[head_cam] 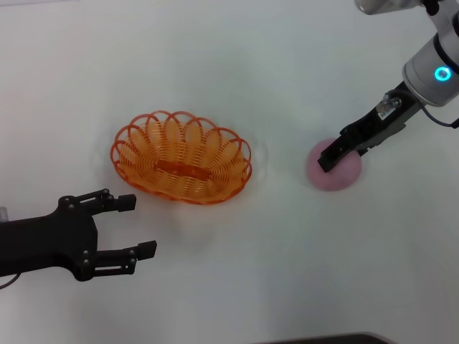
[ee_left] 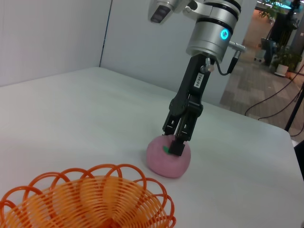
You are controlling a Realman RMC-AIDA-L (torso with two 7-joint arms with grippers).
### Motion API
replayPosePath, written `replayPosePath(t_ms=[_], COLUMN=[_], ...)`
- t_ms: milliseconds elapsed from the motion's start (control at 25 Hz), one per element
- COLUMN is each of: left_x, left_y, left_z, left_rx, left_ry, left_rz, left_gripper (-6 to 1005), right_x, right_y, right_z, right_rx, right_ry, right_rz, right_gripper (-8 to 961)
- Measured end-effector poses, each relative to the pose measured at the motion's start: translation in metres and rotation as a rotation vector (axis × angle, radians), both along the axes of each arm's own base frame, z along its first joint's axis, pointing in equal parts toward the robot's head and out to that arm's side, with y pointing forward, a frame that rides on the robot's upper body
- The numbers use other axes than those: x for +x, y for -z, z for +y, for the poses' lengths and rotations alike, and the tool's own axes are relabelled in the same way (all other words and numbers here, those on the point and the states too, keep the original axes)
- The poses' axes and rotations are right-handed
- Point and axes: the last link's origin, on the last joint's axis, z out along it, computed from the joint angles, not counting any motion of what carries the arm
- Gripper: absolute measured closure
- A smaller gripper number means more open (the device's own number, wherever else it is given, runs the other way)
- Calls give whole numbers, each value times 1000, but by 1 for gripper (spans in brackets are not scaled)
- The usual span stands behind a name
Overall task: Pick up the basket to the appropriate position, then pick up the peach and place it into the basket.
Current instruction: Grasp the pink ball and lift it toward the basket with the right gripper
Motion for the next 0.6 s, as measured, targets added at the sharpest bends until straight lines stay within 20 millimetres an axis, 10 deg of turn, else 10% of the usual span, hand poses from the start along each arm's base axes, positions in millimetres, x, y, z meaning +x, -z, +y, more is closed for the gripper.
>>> replayPosePath(t_ms=[320,600], left_x=[0,-1], left_y=[1,1], left_z=[-1,-1], left_rx=[-3,-6], left_ry=[-3,-1], left_rz=[-3,1], left_gripper=[146,145], right_x=[-2,-6], right_y=[0,2], right_z=[2,0], right_rx=[3,-9], right_ry=[-15,-29], right_rz=[-2,34], right_gripper=[298,511])
